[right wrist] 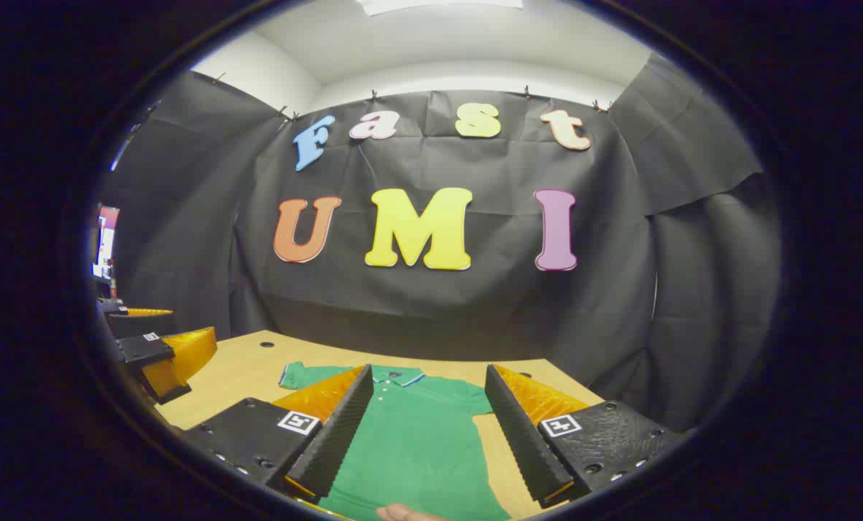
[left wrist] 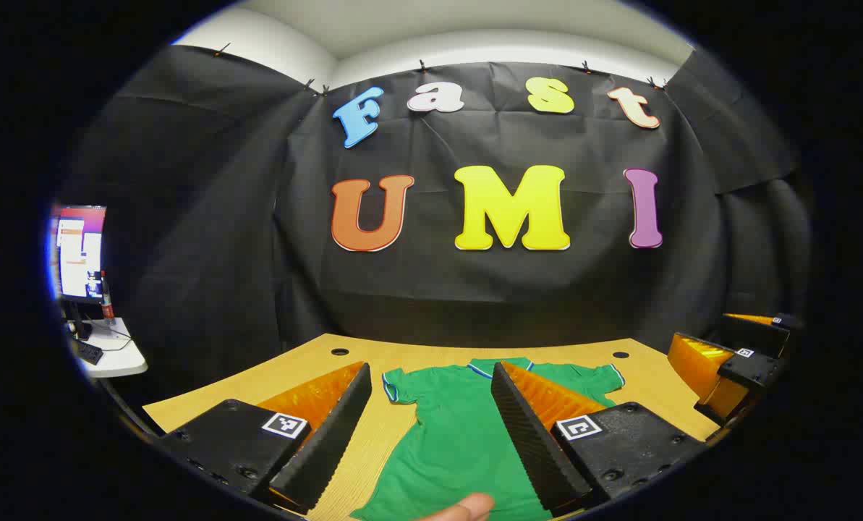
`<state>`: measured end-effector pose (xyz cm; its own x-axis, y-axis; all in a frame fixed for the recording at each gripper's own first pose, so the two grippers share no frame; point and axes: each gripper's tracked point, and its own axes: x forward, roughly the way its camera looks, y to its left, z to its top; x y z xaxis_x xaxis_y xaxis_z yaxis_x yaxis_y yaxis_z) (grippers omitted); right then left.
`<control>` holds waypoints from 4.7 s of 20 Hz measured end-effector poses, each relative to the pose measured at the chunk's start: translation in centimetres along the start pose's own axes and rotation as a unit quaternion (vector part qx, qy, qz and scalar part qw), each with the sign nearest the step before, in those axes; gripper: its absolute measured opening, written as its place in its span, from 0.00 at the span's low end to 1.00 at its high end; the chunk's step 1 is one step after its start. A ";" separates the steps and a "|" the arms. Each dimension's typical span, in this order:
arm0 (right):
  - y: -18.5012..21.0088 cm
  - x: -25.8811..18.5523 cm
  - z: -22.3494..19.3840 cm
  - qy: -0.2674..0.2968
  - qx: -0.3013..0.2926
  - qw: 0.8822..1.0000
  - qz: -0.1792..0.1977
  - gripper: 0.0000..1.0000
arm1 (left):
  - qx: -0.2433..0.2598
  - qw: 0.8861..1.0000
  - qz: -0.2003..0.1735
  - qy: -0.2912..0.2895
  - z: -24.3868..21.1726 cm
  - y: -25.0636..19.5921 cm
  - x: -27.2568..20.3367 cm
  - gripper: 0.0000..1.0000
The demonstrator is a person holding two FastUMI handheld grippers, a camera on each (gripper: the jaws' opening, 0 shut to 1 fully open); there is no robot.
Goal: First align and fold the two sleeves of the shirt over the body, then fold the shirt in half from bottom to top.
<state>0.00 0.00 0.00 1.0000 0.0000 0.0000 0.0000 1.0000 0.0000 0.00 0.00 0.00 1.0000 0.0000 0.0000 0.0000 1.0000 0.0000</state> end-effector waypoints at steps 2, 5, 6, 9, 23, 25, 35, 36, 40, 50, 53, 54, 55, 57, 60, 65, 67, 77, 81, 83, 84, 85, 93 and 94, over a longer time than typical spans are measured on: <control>0.5 -0.3 -0.1 -0.003 -0.004 1.000 0.008 0.95 | -0.003 1.000 -0.002 0.004 -0.1 -0.4 -0.3 1.00; 0.3 -1.1 0.7 -0.017 -0.008 1.000 0.008 0.95 | -0.009 1.000 0.003 0.003 0.0 -0.3 -0.6 1.00; 0.2 -1.3 0.8 -0.023 -0.008 1.000 0.005 0.95 | -0.009 1.000 0.005 0.002 0.0 -0.2 -0.6 1.00; 0.0 -1.7 1.3 -0.034 -0.018 0.999 -0.002 0.95 | -0.009 1.000 -0.001 -0.003 0.2 -0.6 -0.6 1.00; 0.2 -1.1 0.8 -0.002 -0.001 1.000 0.006 0.95 | -0.010 1.000 -0.009 -0.006 0.2 -0.9 -0.6 1.00; -0.4 -0.7 0.7 0.006 0.004 1.000 0.002 0.95 | -0.008 1.000 -0.014 -0.006 0.2 -1.1 -0.7 1.00; -2.1 8.1 0.8 0.053 0.002 0.999 0.001 0.95 | -0.011 1.000 -0.014 0.007 -0.9 -0.7 0.0 1.00; -2.7 9.9 0.7 0.060 0.005 0.998 -0.002 0.97 | -0.012 1.000 -0.012 0.009 -1.0 -0.6 0.3 1.00; -6.5 18.5 -0.3 0.080 -0.027 0.995 -0.049 0.95 | -0.010 1.000 -0.005 0.014 -1.7 -0.1 1.0 1.00; -15.2 31.6 -16.2 0.270 -0.021 0.958 -0.094 0.94 | 0.038 0.998 0.009 0.043 -6.0 -0.4 4.6 1.00; -16.6 31.8 -20.0 0.322 -0.003 0.942 -0.098 0.94 | 0.037 0.998 -0.005 0.053 -7.0 -1.2 5.0 1.00; -16.8 31.8 -20.7 0.336 0.003 0.937 -0.098 0.94 | 0.031 0.998 -0.011 0.056 -7.2 -1.5 4.9 1.00; -16.6 31.6 -21.4 0.348 0.017 0.932 -0.095 0.91 | 0.028 0.998 -0.015 0.057 -7.2 -1.8 4.9 1.00; -15.6 31.1 -22.5 0.371 0.051 0.924 -0.080 0.90 | 0.029 0.998 -0.012 0.055 -7.1 -1.6 5.1 1.00; -14.2 30.8 -24.2 0.401 0.076 0.911 -0.063 0.90 | 0.026 0.998 -0.011 0.057 -7.5 -1.5 5.2 1.00; -12.9 30.7 -26.2 0.433 0.121 0.890 -0.068 0.61 | 0.029 0.998 -0.008 0.056 -7.2 -1.2 5.3 1.00; -13.6 31.3 -26.3 0.424 0.093 0.897 -0.081 0.47 | 0.030 0.998 -0.006 0.057 -7.3 -1.0 5.3 1.00; -12.8 31.6 -23.6 0.389 0.024 0.920 -0.054 0.00 | 0.026 0.998 -0.004 0.065 -7.9 -0.8 5.5 1.00; -9.8 32.2 -20.0 0.348 -0.022 0.937 -0.030 0.00 | 0.024 0.997 -0.003 0.070 -8.1 -0.6 5.6 1.00; -7.4 32.4 -18.7 0.334 -0.041 0.942 -0.013 0.00 | 0.024 0.997 -0.002 0.070 -8.2 -0.5 5.7 1.00; -6.1 32.5 -18.4 0.327 -0.056 0.943 -0.002 0.00 | 0.024 0.997 -0.001 0.072 -8.4 -0.5 5.9 1.00; -4.8 32.5 -18.4 0.322 -0.071 0.944 0.010 0.00 | 0.024 0.997 0.000 0.075 -8.5 -0.3 5.9 1.00; 3.6 29.9 -18.6 0.311 -0.073 0.944 0.081 0.15 | 0.031 0.997 0.013 0.074 -8.3 0.8 6.1 1.00; 3.7 29.7 -17.9 0.299 -0.075 0.948 0.082 0.22 | 0.029 0.997 0.014 0.076 -8.3 0.9 6.1 1.00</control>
<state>29.65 3.67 -17.91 0.8080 0.1113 -0.5786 -0.2012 0.9751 -0.0933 6.07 0.88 -8.33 0.9880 0.0318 -0.1509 -0.0228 0.9979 0.0609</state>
